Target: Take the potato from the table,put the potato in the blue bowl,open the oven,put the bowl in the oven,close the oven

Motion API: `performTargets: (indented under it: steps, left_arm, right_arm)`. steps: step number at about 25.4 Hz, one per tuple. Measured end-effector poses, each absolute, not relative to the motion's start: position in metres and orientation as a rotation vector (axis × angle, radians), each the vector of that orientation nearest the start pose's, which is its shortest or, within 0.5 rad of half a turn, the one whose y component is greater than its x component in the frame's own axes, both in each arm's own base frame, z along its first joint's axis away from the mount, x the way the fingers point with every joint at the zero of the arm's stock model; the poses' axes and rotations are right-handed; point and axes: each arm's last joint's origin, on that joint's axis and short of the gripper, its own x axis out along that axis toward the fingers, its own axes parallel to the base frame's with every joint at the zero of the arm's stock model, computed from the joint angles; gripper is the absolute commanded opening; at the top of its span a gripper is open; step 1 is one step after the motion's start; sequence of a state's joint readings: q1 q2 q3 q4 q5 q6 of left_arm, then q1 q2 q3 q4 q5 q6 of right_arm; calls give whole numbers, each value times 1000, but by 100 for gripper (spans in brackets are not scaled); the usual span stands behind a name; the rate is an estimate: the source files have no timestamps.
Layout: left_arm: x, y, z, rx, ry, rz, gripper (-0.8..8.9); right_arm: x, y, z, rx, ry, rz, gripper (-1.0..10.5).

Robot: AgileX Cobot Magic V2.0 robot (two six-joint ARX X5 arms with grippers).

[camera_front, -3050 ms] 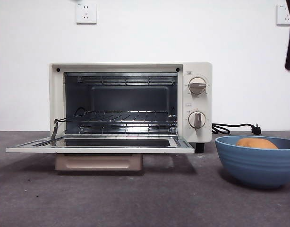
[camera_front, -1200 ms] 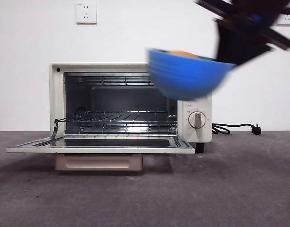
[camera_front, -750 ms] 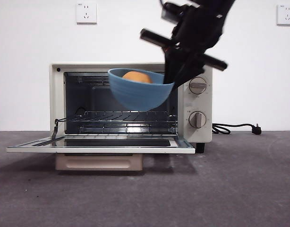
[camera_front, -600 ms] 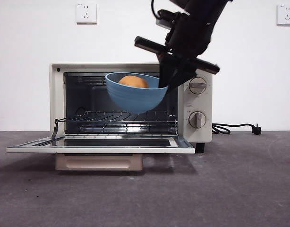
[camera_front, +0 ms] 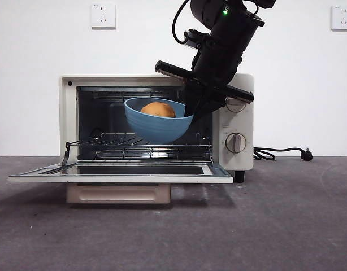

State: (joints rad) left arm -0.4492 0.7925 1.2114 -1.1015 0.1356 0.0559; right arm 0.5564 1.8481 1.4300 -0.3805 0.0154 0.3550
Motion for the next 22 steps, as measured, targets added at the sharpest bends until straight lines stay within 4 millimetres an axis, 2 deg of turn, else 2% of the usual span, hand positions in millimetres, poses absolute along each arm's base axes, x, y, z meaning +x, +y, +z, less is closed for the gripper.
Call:
performTargets:
  steps: [6, 10, 16, 22]
  left_arm:
    - [96, -51, 385, 165, 668, -584, -8]
    - [97, -51, 385, 171, 667, -586, -8]
    - [97, -51, 385, 172, 667, -587, -8]
    - [97, -51, 385, 172, 667, -586, -8]
  right_arm:
    - [356, 199, 243, 149, 852, 299, -13]
    - [357, 197, 243, 157, 855, 290, -4]
    - [356, 197, 243, 150, 870, 294, 225]
    - [355, 202, 245, 155, 854, 318, 230]
